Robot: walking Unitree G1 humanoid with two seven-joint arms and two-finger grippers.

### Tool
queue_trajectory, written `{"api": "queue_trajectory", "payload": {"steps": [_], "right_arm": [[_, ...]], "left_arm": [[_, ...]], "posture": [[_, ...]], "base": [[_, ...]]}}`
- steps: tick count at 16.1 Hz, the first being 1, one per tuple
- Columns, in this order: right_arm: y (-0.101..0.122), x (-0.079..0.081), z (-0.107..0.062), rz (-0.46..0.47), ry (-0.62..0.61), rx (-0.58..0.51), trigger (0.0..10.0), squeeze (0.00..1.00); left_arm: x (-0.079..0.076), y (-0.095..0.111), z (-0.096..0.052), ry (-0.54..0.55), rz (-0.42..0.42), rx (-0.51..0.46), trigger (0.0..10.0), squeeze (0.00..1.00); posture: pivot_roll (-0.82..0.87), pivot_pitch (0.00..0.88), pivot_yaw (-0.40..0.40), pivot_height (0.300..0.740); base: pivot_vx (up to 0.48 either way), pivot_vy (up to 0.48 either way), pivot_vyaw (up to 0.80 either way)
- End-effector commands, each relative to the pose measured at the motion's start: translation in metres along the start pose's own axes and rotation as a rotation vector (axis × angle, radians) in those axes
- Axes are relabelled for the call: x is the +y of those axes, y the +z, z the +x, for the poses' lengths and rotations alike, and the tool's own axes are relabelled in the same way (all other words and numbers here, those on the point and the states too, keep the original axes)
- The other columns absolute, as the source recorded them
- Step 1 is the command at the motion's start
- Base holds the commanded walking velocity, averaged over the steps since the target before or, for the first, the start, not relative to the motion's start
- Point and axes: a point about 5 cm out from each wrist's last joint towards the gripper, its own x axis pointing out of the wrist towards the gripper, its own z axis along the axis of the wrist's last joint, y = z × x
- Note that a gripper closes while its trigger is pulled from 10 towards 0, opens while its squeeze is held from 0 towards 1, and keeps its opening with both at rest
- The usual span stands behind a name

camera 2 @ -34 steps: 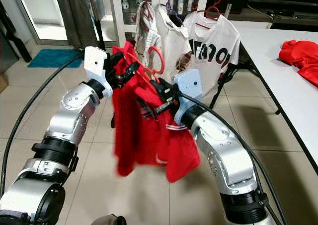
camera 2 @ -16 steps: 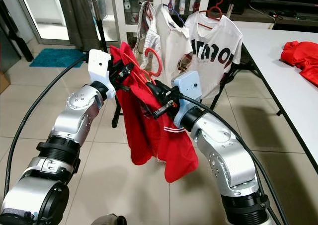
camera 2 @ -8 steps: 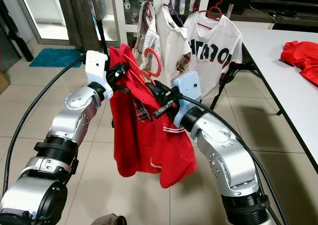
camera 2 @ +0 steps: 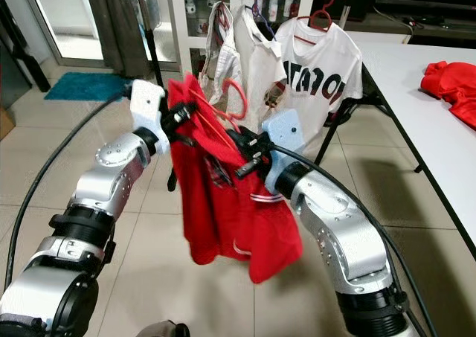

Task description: Hang hanger

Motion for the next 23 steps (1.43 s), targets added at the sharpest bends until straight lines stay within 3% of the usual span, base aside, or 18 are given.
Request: {"api": "queue_trajectory", "payload": {"steps": [1, 6, 10, 12, 16, 17, 19, 21, 23], "right_arm": [[-0.009, -0.008, -0.002, -0.004, -0.057, 0.070, 10.0, 0.00], [-0.023, -0.008, -0.007, -0.028, -0.021, 0.188, 10.0, 0.00], [-0.046, 0.009, -0.017, -0.052, 0.130, 0.364, 10.0, 0.00], [-0.054, 0.012, -0.020, -0.043, 0.143, 0.419, 10.0, 0.00], [-0.060, 0.012, -0.021, -0.029, 0.120, 0.441, 10.0, 0.00], [-0.046, 0.004, -0.013, -0.005, 0.045, 0.348, 10.0, 0.00], [-0.041, 0.002, -0.012, 0.006, 0.043, 0.330, 10.0, 0.00], [-0.049, 0.003, -0.015, -0.004, 0.075, 0.396, 10.0, 0.00], [-0.058, -0.004, -0.018, 0.025, 0.022, 0.444, 10.0, 0.00]], "left_arm": [[-0.007, 0.001, 0.000, -0.063, 0.029, 0.011, 0.0, 0.00], [-0.005, 0.001, -0.001, -0.071, 0.051, 0.033, 0.0, 0.00], [-0.003, 0.009, 0.001, -0.120, 0.174, 0.022, 0.0, 0.00], [-0.004, 0.013, 0.001, -0.155, 0.212, 0.014, 0.0, 0.00], [-0.022, 0.008, -0.005, -0.340, 0.266, 0.024, 0.0, 0.00], [-0.037, -0.007, -0.013, -0.479, 0.330, 0.081, 0.0, 0.00], [-0.045, -0.013, -0.016, -0.551, 0.351, 0.101, 0.0, 0.00], [-0.059, -0.013, -0.022, -0.670, 0.353, 0.086, 0.0, 0.00], [-0.059, -0.009, -0.026, -0.678, 0.364, 0.070, 0.0, 0.00]], "posture": [[-0.09, 0.000, 0.035, 0.740], [-0.09, 0.000, 0.037, 0.740], [-0.09, 0.000, 0.035, 0.740], [-0.09, 0.000, 0.035, 0.740], [-0.08, 0.000, 0.034, 0.740], [-0.09, 0.000, 0.035, 0.740], [-0.09, 0.000, 0.034, 0.740], [-0.09, 0.000, 0.030, 0.740], [-0.09, 0.000, 0.028, 0.740]], "base": [[0.000, 0.000, 0.00], [0.000, 0.000, 0.00], [0.000, 0.000, 0.00], [0.000, 0.000, 0.00], [0.000, 0.000, 0.00], [0.000, 0.000, 0.00], [0.000, 0.000, 0.00], [0.000, 0.000, 0.00], [0.000, 0.000, 0.00]]}}
